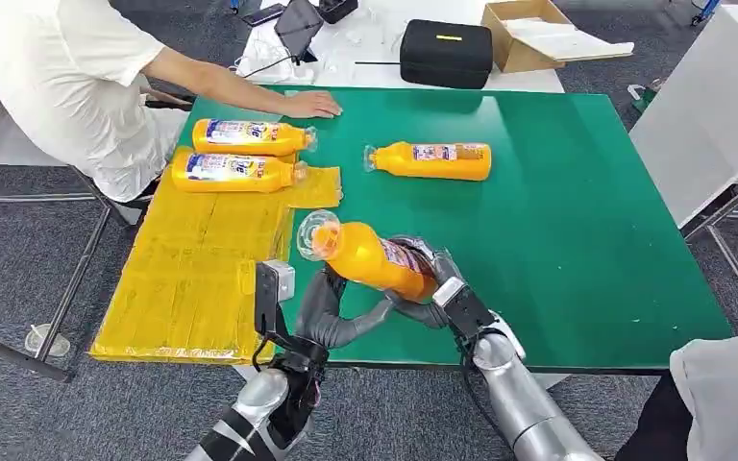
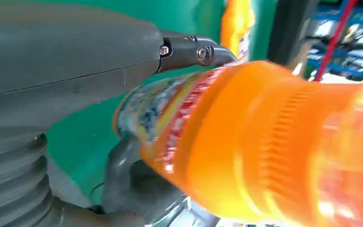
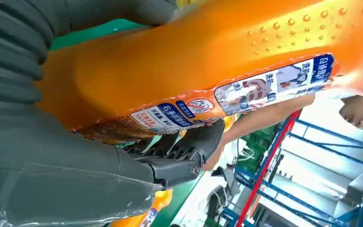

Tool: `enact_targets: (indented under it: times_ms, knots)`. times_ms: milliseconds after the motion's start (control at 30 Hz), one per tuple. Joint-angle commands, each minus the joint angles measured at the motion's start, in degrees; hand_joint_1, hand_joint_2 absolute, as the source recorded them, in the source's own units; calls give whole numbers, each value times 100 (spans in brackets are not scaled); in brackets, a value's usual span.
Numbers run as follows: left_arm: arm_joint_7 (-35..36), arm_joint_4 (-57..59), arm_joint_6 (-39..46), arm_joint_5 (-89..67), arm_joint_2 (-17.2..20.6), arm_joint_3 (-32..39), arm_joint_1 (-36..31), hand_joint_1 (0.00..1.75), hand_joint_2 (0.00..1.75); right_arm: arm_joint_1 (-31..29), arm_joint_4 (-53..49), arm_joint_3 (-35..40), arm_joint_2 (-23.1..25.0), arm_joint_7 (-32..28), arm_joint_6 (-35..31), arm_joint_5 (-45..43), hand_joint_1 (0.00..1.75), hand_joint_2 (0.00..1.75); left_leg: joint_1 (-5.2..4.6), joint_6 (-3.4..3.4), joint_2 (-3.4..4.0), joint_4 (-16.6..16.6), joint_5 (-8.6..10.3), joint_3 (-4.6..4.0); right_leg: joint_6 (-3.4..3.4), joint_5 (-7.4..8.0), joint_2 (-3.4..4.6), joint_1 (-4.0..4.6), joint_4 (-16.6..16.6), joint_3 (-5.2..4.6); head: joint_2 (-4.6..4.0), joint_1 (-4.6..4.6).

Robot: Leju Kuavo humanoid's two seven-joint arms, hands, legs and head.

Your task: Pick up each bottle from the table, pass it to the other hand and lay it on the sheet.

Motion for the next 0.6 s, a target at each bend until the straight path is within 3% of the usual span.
enact_targets:
  times_ms: [33,433,467,500,600]
  knots:
    - [3,-387,-72,-36,75,-211,-172,0,175,-248,377,430,47,22,73,-35,175,175,4,-3,7,5,-9,15,-12,-5,9,5,2,13,0,2]
    - [-274,-172,197,-231,-36,-263,-293,0,175,-273,252,645,154,22,378,-252,175,175,1,-2,5,2,-3,3,-7,-1,6,1,2,3,0,0]
    - [-307,-174,187,-200,-54,-246,-287,94,175,-270,245,650,162,22,429,-287,175,175,2,-2,5,2,-3,2,-7,-1,7,2,2,1,0,2]
    - [-335,-136,157,-177,-55,-263,-309,175,175,-278,269,722,148,22,400,-215,175,175,7,-5,11,13,-15,20,-18,-10,15,9,10,18,0,2]
    - [-365,-85,73,-121,-52,-257,-319,175,175,-268,239,721,177,22,526,-330,169,175,0,-1,4,0,-2,3,-6,0,5,1,1,1,0,0]
